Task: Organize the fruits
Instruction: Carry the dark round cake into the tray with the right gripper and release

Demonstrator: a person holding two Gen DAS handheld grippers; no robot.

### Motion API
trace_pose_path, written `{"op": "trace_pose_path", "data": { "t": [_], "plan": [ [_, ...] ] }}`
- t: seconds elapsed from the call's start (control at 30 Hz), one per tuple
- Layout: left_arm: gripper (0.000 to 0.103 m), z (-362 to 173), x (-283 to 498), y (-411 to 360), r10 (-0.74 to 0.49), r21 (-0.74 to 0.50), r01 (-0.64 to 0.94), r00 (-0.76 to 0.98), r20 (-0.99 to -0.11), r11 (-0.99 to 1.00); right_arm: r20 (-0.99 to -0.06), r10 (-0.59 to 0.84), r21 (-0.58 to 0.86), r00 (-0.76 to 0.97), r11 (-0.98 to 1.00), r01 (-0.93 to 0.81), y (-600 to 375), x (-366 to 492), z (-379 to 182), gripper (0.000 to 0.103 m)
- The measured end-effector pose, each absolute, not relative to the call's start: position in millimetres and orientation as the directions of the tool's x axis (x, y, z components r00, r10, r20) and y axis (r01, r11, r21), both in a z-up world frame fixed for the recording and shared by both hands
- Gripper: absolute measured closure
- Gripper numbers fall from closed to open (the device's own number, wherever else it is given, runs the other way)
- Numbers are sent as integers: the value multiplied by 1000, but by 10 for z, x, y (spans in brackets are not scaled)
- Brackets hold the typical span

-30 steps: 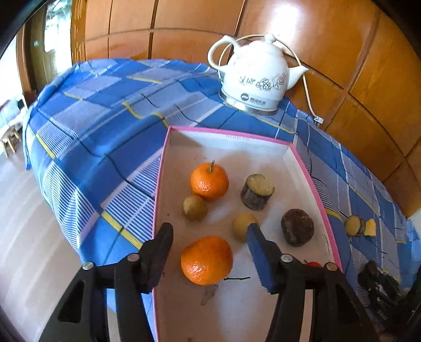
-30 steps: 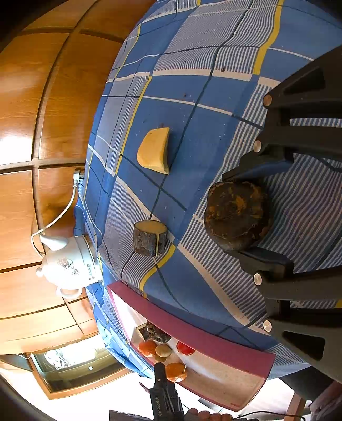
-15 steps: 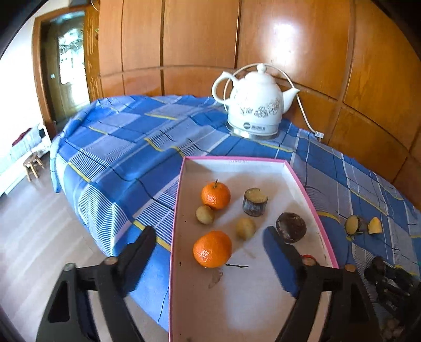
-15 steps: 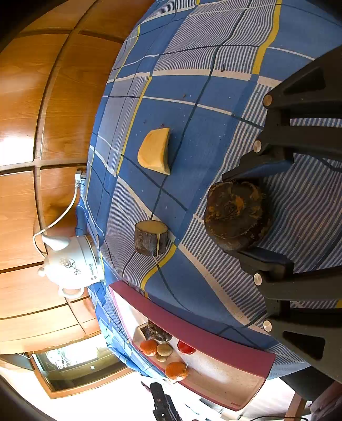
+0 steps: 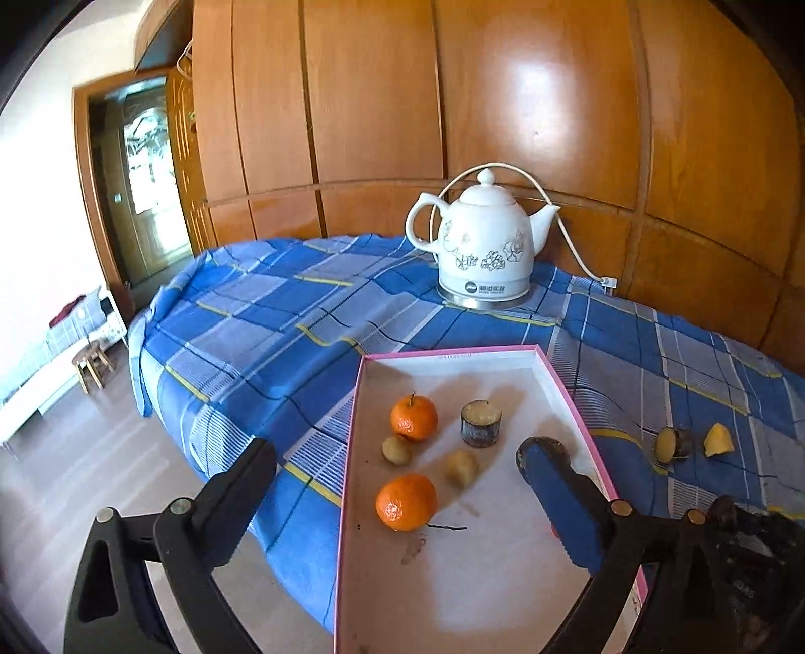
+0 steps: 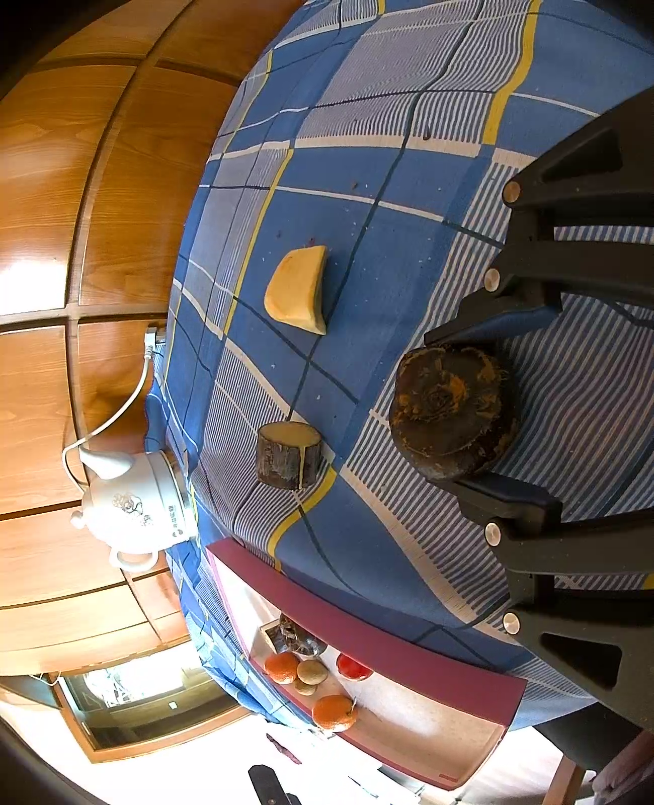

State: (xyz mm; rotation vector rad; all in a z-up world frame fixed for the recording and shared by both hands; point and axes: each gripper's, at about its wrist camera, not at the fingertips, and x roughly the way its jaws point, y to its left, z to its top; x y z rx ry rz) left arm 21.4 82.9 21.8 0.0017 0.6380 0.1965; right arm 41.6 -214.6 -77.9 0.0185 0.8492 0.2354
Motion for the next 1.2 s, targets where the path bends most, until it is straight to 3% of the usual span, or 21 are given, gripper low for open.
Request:
{"op": "trace_pose_path", "data": {
  "t": [0.2, 0.57, 0.83, 1.2],
  "plan": [
    [3, 265, 175, 754, 144, 60, -134, 804, -577, 989, -744, 208, 105, 635, 975, -196, -2131, 417, -778, 56],
    [3, 298, 65, 224, -43, 85, 112, 816, -577, 990, -773, 182, 83, 608, 979, -188, -2091, 472, -755, 56],
    [3, 302, -19, 165, -57, 95, 136, 817, -573, 986, -798, 186, 107, 573, 980, -169, -2085, 538, -679, 57],
    [3, 300, -30, 199, -54, 93, 131, 818, -573, 987, -751, 274, 159, 601, 958, -238, -1918, 577, -281, 57]
  ]
}}
